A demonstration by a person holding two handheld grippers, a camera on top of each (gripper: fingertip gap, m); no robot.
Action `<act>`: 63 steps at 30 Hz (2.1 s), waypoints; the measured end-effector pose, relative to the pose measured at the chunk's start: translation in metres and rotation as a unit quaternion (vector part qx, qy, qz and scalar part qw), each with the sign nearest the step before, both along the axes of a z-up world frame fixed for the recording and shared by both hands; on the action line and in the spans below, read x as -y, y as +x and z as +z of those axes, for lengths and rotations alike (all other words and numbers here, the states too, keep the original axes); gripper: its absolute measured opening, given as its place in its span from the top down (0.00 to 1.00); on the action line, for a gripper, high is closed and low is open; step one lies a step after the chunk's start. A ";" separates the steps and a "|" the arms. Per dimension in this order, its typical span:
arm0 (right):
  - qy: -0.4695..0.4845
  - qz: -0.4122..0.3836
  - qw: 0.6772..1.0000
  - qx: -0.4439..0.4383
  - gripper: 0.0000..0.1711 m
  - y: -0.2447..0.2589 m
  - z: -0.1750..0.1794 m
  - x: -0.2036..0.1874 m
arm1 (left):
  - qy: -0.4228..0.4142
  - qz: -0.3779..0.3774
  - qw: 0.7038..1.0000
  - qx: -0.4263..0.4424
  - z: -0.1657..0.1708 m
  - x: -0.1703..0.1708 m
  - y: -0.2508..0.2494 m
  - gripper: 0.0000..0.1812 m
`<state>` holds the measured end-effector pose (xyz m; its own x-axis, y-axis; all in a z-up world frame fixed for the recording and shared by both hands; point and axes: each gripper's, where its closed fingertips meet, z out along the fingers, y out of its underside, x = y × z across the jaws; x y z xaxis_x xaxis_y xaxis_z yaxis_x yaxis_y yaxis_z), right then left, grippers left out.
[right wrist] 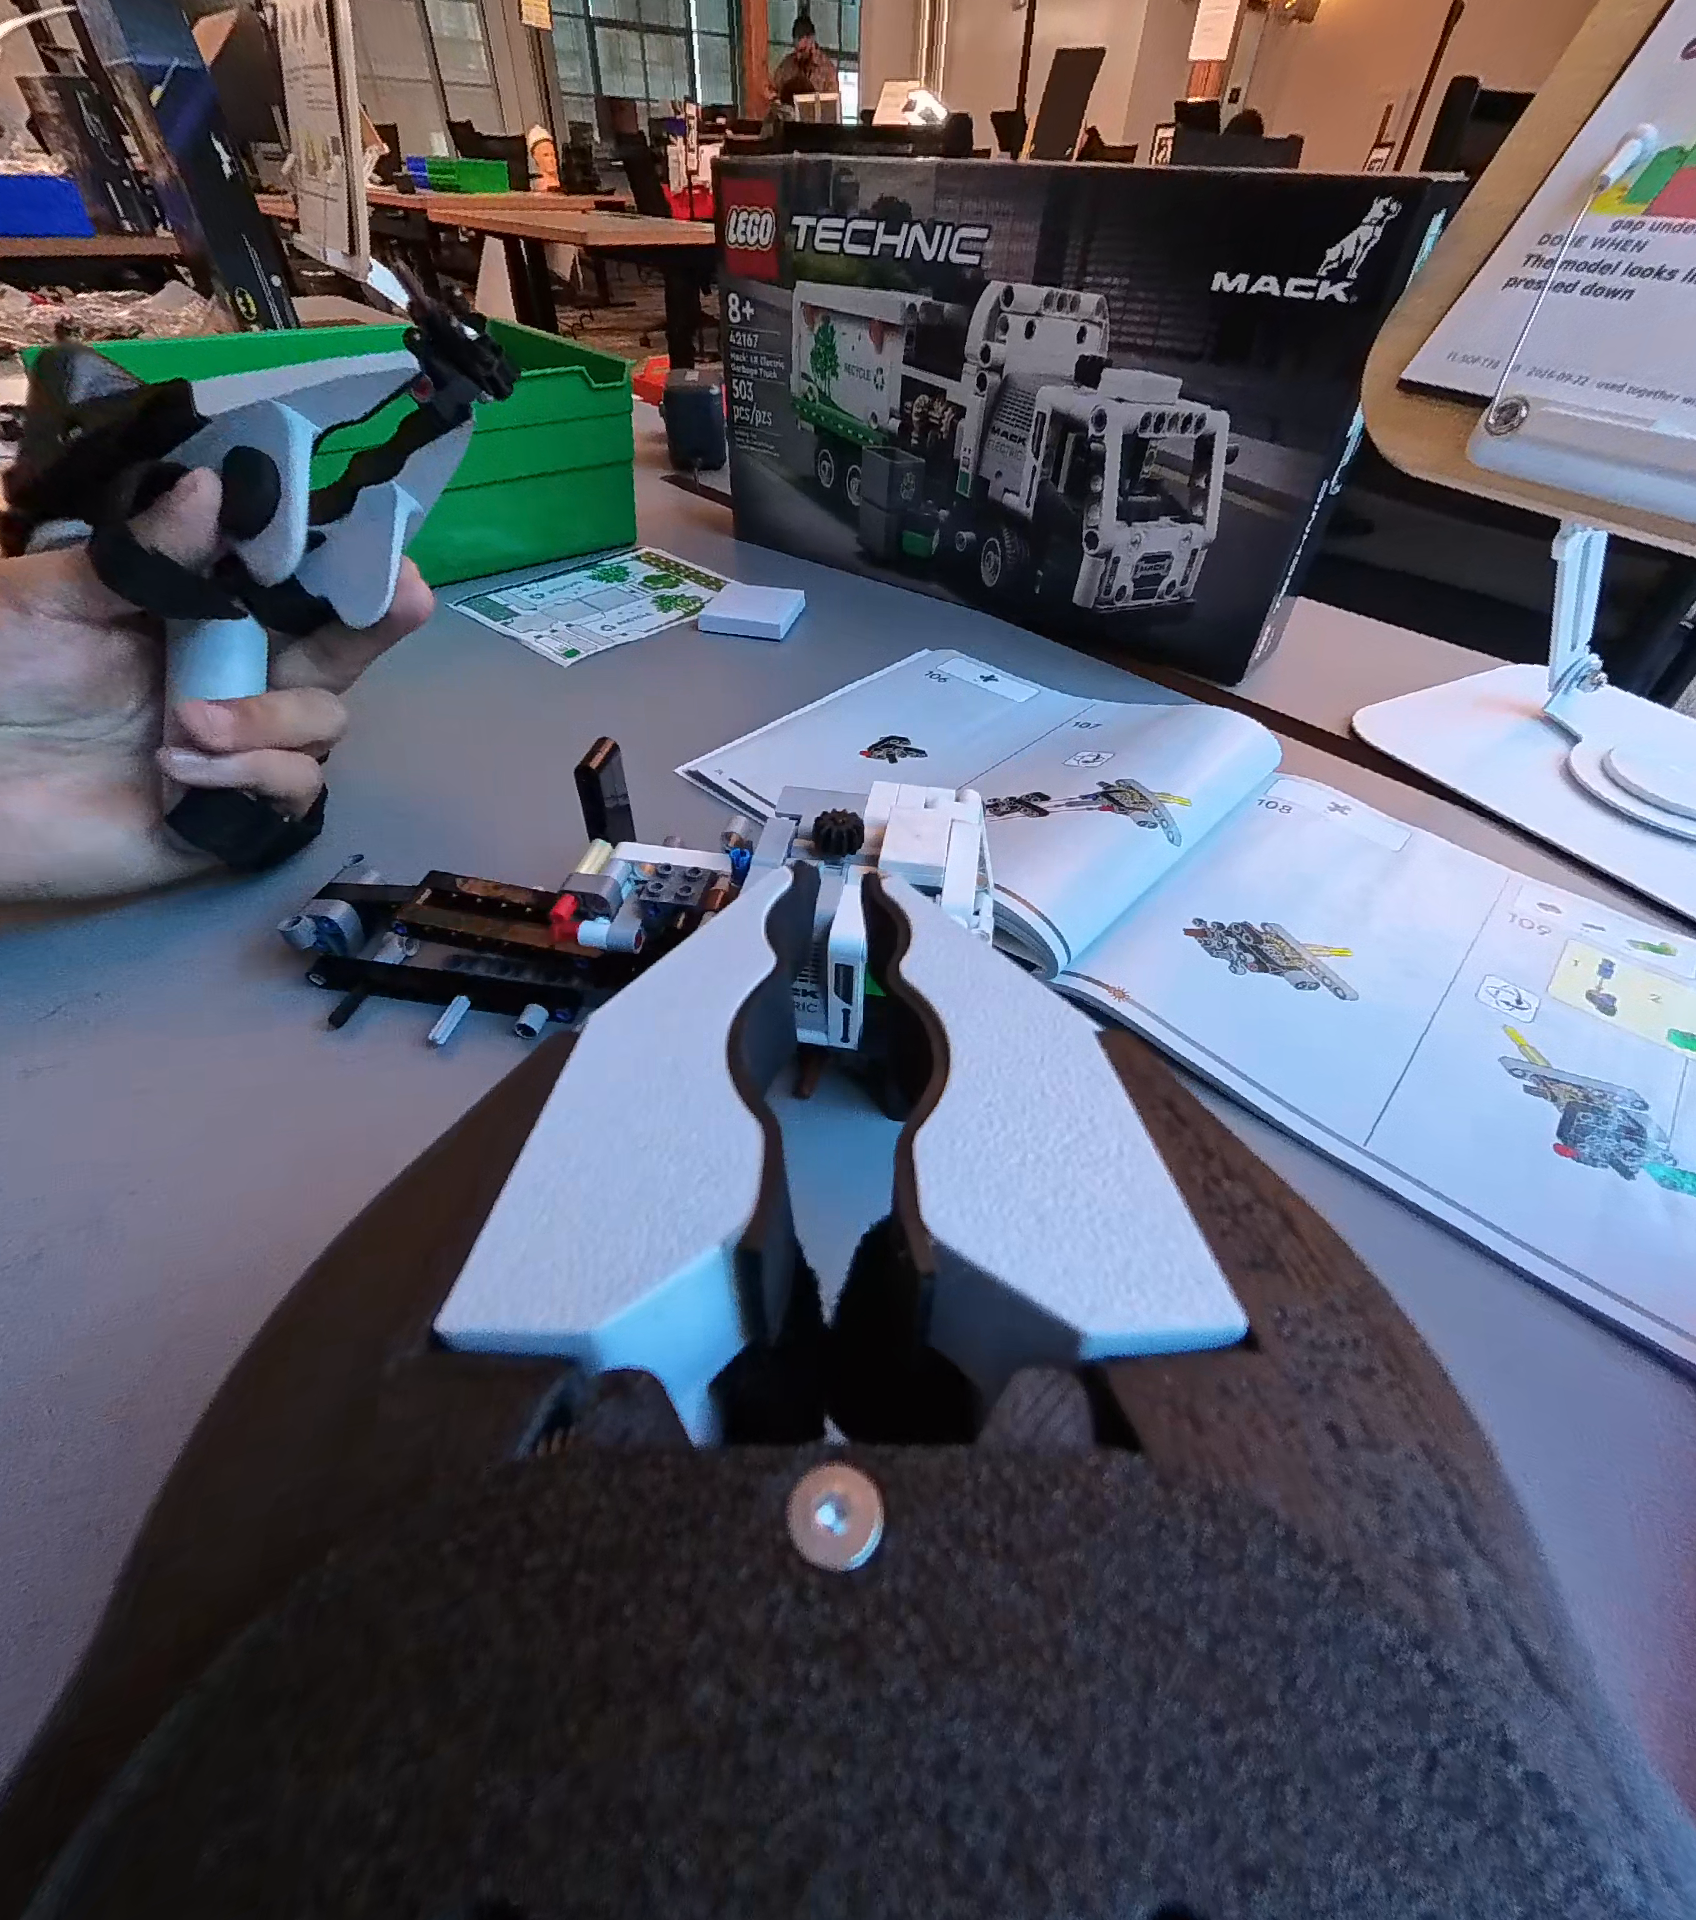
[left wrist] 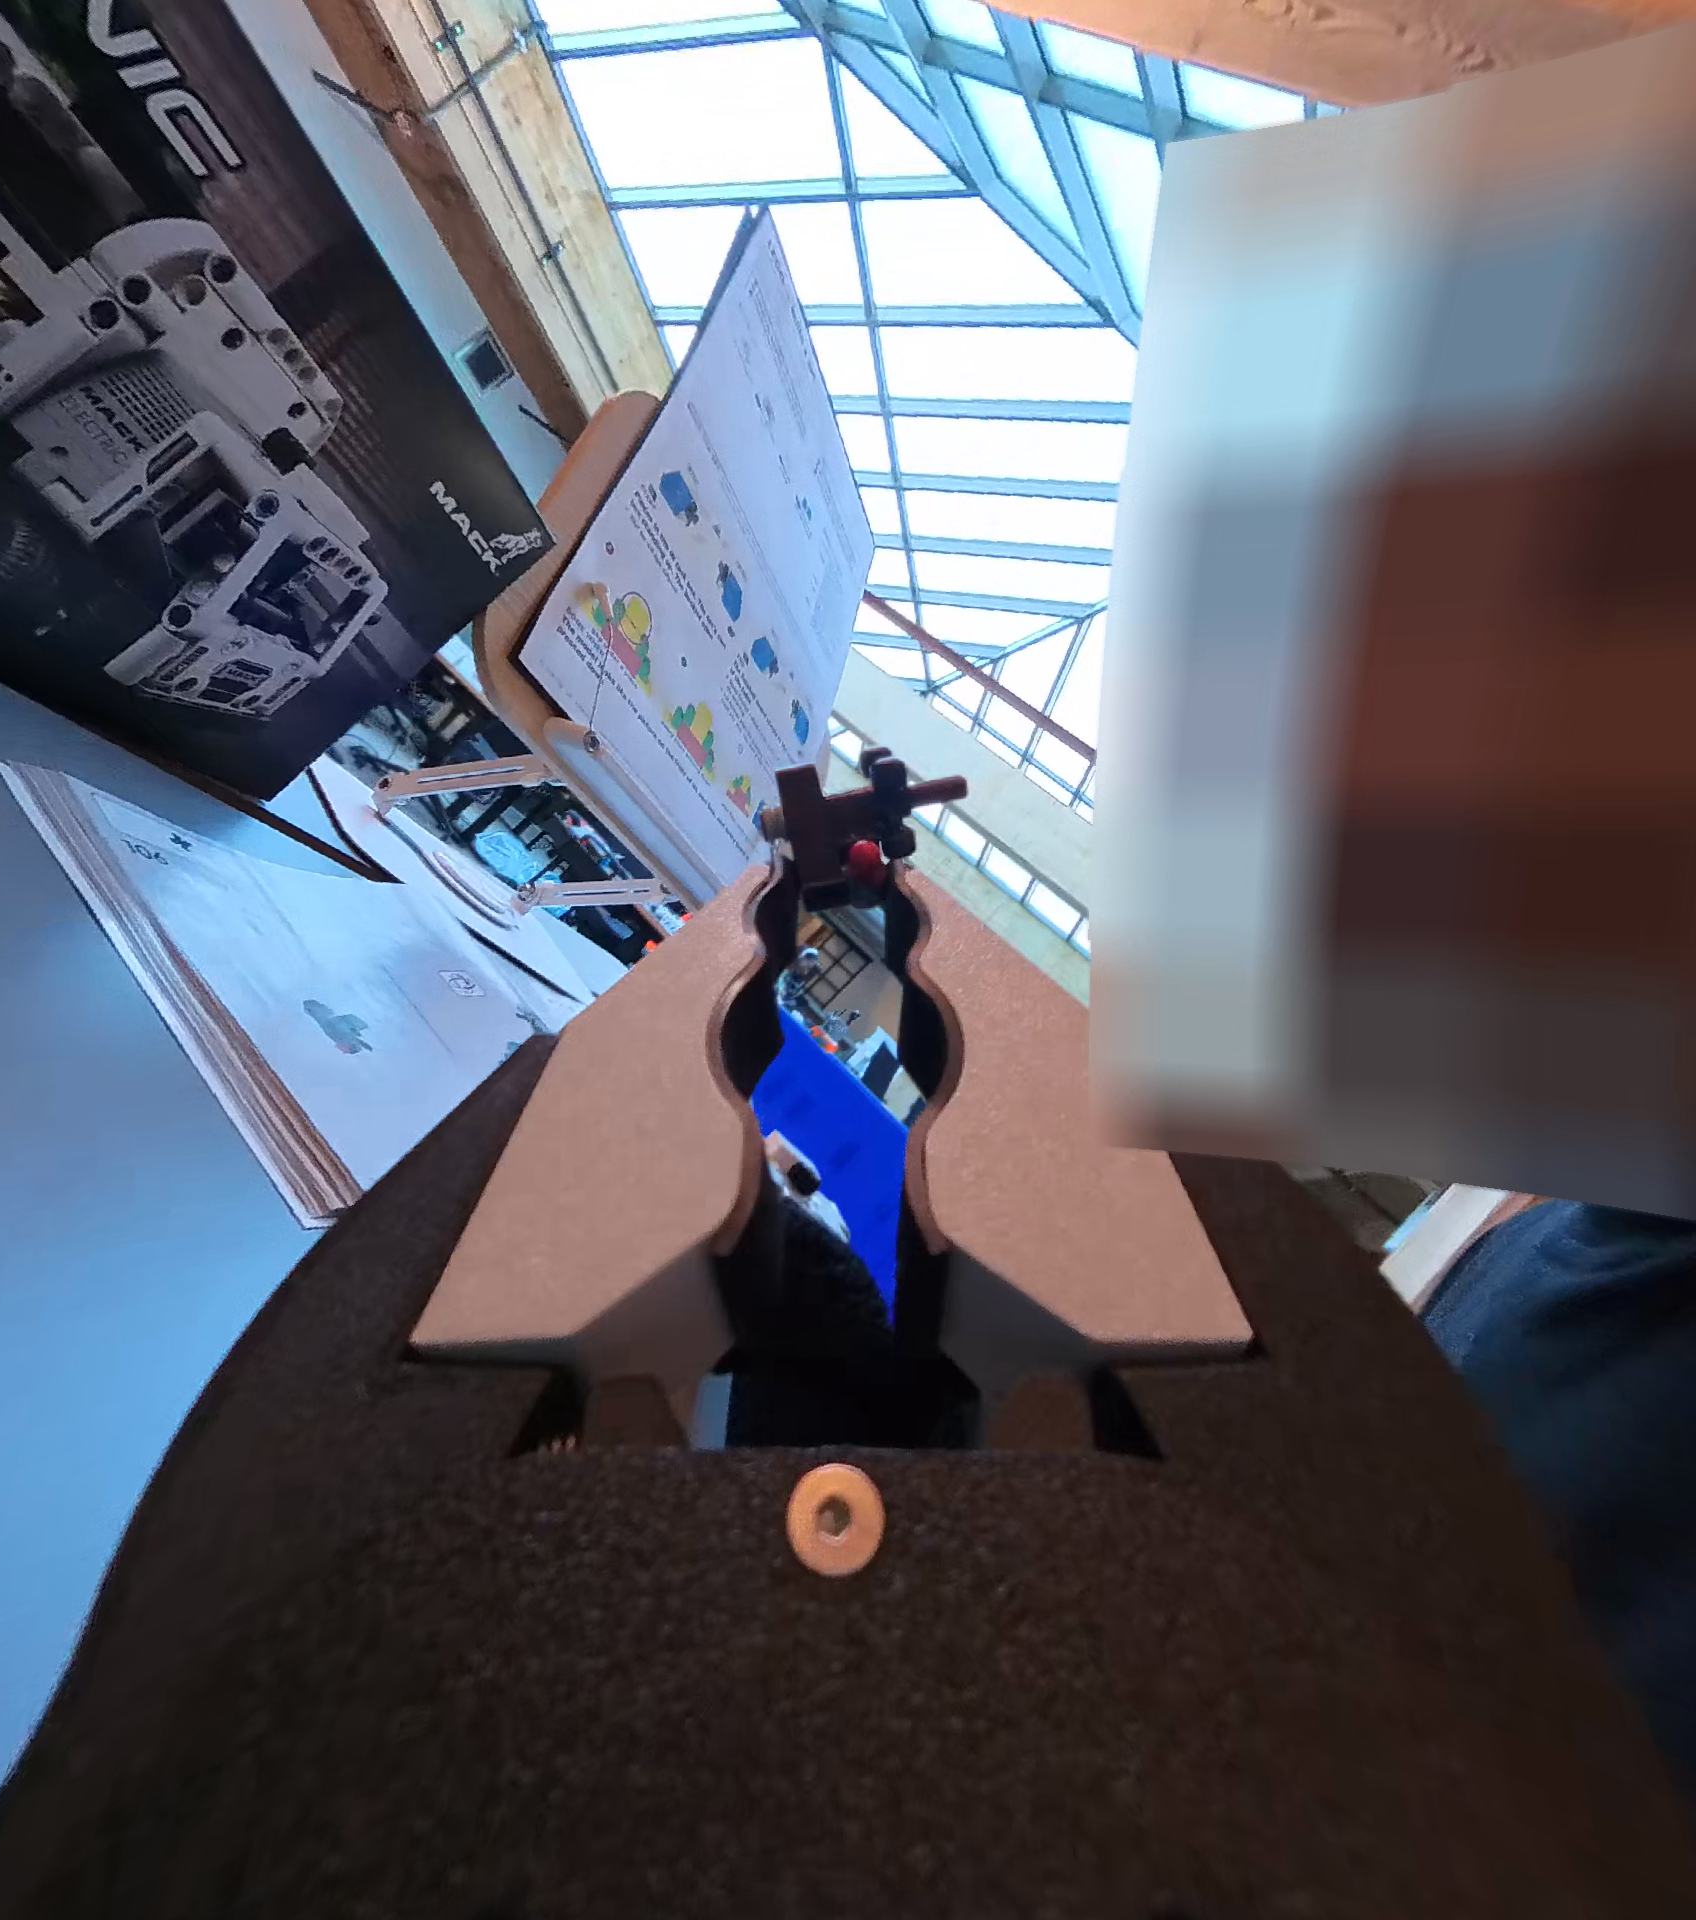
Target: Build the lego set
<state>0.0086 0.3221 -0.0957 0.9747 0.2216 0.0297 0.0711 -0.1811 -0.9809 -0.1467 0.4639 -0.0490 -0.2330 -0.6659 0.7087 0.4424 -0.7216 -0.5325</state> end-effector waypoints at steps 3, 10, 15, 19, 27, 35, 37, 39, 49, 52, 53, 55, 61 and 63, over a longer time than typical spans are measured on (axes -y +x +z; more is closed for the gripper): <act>-0.001 0.000 1.000 0.000 0.95 0.000 0.000 0.000 | 0.007 -0.002 1.000 -0.009 -0.001 0.002 0.003 0.93; -0.002 0.000 1.000 0.001 0.96 0.000 0.000 0.000 | 0.005 -0.006 1.000 -0.013 -0.002 0.002 0.004 0.93; -0.003 0.001 1.000 0.004 0.96 0.000 -0.001 0.000 | 0.006 -0.009 1.000 -0.013 -0.002 0.004 0.005 0.93; -0.004 0.001 1.000 0.005 0.96 0.000 -0.002 0.000 | 0.008 -0.010 1.000 -0.015 -0.001 0.005 0.005 0.92; -0.004 0.000 1.000 0.006 0.96 0.000 -0.002 0.000 | 0.010 -0.013 1.000 -0.019 -0.002 0.006 0.006 0.92; -0.007 0.000 1.000 0.007 0.96 0.000 -0.003 0.000 | 0.011 -0.013 1.000 -0.020 -0.003 0.006 0.007 0.93; -0.008 0.001 1.000 0.007 0.96 0.000 -0.003 0.000 | 0.010 -0.013 1.000 -0.020 -0.003 0.005 0.007 0.93; -0.009 0.001 1.000 0.007 0.96 0.000 -0.004 0.000 | 0.009 -0.013 1.000 -0.019 -0.003 0.005 0.007 0.93; -0.008 0.001 1.000 0.010 0.96 0.000 -0.003 0.000 | 0.011 -0.012 1.000 -0.023 -0.004 0.005 0.007 0.93; -0.010 0.000 1.000 0.011 0.96 0.000 -0.003 0.000 | 0.011 -0.012 1.000 -0.025 -0.004 0.005 0.008 0.93; -0.010 0.001 1.000 0.009 0.96 0.000 -0.003 0.000 | 0.012 -0.012 1.000 -0.026 -0.004 0.005 0.008 0.92; -0.018 0.060 0.998 -0.013 0.97 -0.017 -0.002 0.006 | 0.014 -0.014 0.999 -0.027 -0.004 0.006 0.009 0.93; -0.137 0.230 0.963 -0.020 0.92 -0.041 -0.025 0.042 | 0.035 -0.016 0.999 -0.037 -0.001 0.012 0.011 0.93; -0.186 0.248 0.951 0.010 0.87 -0.036 -0.042 0.051 | 0.050 -0.022 0.998 -0.035 0.004 0.019 0.012 0.92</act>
<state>-0.0271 0.2711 -0.1375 0.7480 0.6521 -0.1233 0.2555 -0.4544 -0.8534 -0.1349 0.4454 -0.0449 -0.2148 -0.7251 0.6543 0.3706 -0.6803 -0.6323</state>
